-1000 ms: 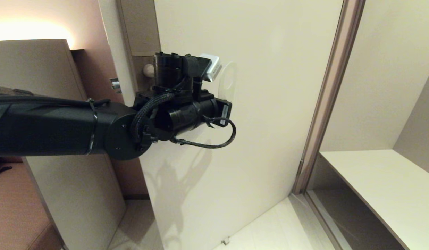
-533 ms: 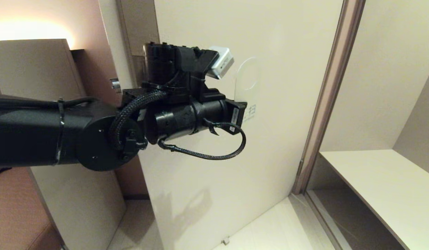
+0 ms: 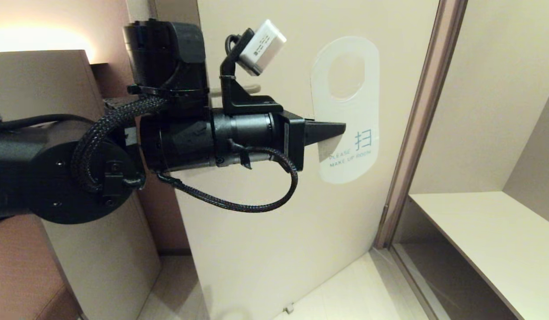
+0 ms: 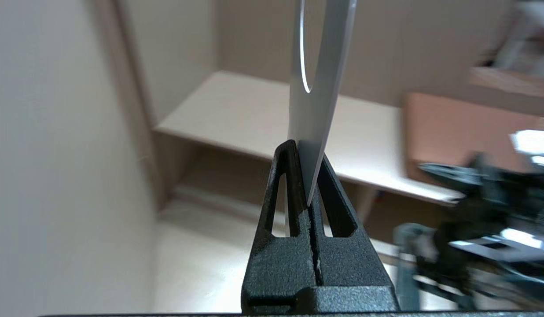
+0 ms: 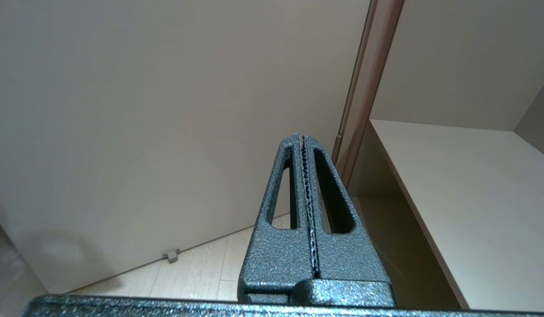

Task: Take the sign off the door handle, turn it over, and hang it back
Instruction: Hand it to the other hand

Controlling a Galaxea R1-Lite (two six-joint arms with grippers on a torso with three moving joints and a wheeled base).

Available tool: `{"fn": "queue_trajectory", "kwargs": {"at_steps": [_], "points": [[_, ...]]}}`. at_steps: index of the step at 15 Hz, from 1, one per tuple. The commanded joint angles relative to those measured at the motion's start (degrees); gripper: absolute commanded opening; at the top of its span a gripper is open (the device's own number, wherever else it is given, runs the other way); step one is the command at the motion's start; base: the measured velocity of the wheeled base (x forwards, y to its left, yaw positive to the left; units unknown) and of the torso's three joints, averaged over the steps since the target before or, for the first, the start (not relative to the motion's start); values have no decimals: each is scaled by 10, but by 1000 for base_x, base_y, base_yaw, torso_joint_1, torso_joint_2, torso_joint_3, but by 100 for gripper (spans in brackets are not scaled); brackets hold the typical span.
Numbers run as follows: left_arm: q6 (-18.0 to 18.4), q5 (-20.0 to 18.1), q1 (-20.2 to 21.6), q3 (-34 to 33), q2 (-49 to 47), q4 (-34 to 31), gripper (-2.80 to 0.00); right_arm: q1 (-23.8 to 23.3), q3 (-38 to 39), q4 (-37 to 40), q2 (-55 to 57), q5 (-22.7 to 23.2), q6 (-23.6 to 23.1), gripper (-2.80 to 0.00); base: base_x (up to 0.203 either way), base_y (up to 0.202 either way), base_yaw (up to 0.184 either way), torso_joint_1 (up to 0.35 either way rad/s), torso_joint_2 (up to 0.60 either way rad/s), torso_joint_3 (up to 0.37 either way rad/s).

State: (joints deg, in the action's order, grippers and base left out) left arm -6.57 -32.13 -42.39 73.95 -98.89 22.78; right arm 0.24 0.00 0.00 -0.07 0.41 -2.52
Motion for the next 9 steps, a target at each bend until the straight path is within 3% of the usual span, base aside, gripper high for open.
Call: {"fn": "queue_trajectory", "kwargs": {"at_steps": [1, 6, 9], "points": [[-5, -38, 0, -15, 19, 8, -280, 0, 0, 0, 1, 1, 0, -280, 0, 0, 0, 0, 0, 0], [-5, -109, 6, -115, 70, 9, -280, 0, 0, 0, 1, 1, 0, -280, 0, 0, 0, 0, 0, 0], [-4, -127, 17, -183, 105, 12, -280, 0, 0, 1, 1, 2, -4, -280, 0, 0, 0, 0, 0, 0]]}}
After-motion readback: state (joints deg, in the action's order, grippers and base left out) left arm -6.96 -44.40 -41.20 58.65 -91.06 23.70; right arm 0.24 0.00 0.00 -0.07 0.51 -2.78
